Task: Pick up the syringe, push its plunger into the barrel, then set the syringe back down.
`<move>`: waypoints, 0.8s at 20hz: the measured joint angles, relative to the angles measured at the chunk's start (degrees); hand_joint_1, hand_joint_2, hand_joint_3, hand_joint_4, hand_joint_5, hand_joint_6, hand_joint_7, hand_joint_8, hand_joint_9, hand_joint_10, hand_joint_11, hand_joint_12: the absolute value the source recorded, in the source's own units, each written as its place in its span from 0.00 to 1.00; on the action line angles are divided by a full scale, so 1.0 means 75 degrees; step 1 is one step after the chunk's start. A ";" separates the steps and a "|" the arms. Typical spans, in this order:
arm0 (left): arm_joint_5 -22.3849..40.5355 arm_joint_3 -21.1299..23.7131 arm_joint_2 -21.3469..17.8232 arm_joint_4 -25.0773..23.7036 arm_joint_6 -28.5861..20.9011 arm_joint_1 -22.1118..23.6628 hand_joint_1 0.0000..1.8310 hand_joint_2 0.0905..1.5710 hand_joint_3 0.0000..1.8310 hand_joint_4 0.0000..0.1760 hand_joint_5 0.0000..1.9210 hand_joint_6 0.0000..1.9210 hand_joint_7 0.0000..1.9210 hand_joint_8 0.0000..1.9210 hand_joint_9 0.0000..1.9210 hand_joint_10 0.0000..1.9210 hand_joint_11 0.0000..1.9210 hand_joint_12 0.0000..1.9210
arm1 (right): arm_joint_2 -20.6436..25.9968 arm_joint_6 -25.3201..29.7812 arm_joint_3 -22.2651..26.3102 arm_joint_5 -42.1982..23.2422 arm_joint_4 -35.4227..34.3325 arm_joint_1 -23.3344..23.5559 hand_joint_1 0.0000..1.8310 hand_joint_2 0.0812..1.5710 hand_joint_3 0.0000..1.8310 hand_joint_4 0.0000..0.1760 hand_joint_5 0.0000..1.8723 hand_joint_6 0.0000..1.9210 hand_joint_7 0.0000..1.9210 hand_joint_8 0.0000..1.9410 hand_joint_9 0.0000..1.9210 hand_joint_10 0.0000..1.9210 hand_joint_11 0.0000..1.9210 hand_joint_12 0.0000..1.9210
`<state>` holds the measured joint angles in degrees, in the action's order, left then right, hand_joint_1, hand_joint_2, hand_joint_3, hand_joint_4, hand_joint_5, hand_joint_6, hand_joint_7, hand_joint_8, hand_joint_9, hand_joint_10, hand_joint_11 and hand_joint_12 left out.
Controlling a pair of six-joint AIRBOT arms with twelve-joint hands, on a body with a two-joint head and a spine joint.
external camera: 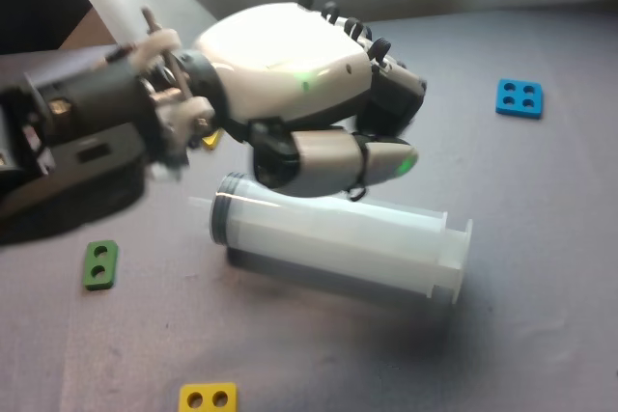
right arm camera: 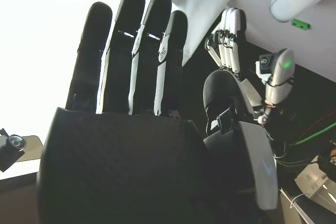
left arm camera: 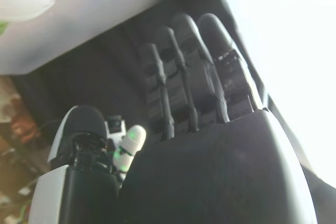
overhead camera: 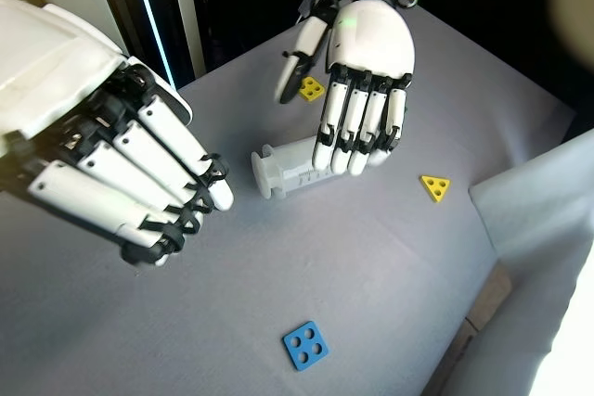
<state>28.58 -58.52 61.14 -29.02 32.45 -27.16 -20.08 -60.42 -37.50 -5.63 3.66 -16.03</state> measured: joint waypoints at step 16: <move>0.3098 -0.0023 -0.1559 -0.5887 -0.4299 0.2267 0.10 1.00 0.05 0.00 0.41 1.00 0.47 1.00 0.46 1.00 0.46 1.00 | 0.0000 -0.0009 0.0015 -0.0006 0.0000 0.0000 0.18 1.00 0.04 1.00 0.62 1.00 0.62 1.00 0.62 1.00 0.58 1.00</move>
<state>51.81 -58.70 49.45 -73.17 0.21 -10.15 -20.08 -60.49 -37.39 -5.67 3.66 -16.03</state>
